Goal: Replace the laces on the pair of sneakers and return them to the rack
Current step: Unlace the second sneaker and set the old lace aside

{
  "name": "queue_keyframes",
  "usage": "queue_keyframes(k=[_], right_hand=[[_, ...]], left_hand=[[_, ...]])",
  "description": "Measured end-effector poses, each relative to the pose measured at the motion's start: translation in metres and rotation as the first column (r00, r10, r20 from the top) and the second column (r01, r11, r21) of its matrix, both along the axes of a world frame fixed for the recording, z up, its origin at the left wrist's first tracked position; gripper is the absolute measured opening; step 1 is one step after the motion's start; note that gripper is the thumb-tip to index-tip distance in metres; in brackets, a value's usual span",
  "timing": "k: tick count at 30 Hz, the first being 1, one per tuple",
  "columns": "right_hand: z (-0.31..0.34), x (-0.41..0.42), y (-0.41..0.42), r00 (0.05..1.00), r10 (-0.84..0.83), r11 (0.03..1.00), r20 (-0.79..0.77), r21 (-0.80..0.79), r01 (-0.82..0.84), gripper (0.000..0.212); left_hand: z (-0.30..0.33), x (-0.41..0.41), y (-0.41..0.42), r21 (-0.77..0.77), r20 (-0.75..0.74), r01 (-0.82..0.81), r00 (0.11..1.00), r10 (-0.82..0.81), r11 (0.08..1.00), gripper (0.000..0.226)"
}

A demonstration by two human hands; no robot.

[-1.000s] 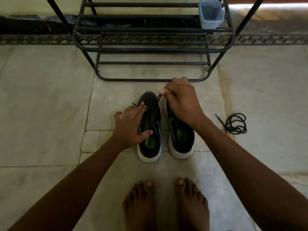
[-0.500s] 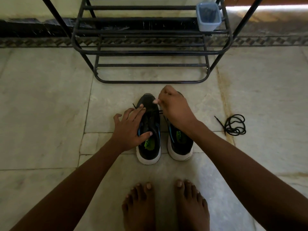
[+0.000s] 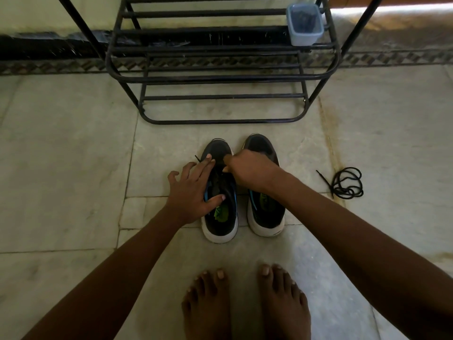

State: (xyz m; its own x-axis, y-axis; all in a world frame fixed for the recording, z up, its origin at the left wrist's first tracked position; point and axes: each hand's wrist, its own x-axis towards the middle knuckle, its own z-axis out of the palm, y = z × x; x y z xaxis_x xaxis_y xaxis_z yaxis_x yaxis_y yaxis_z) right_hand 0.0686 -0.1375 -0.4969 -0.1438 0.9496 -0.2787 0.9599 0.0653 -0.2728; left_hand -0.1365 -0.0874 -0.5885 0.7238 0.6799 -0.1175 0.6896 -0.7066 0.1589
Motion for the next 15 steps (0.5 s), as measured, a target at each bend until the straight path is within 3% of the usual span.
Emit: queue_keyframes(k=[6, 9, 12, 15], right_hand=[[0.032, 0.018, -0.001, 0.988, -0.119, 0.984, 0.099, 0.143, 0.105, 0.026], [0.03, 0.025, -0.001, 0.988, -0.123, 0.954, -0.092, 0.264, 0.143, 0.036], [0.022, 0.027, -0.004, 0.941, -0.148, 0.852, -0.304, 0.444, 0.278, 0.04], [0.012, 0.027, -0.006, 0.894, -0.188, 0.783, -0.407, 0.487, 0.387, 0.038]], left_hand=[[0.0, 0.0, -0.001, -0.009, -0.034, -0.008, 0.999, 0.008, 1.0, 0.099], [0.001, 0.001, 0.0, -0.015, -0.027, -0.009, 1.0, 0.008, 1.0, 0.099], [0.0, 0.0, -0.001, -0.02, -0.015, -0.004, 1.0, 0.004, 1.0, 0.099], [0.0, 0.0, 0.0, -0.022, -0.017, -0.003, 1.0, 0.003, 1.0, 0.1]])
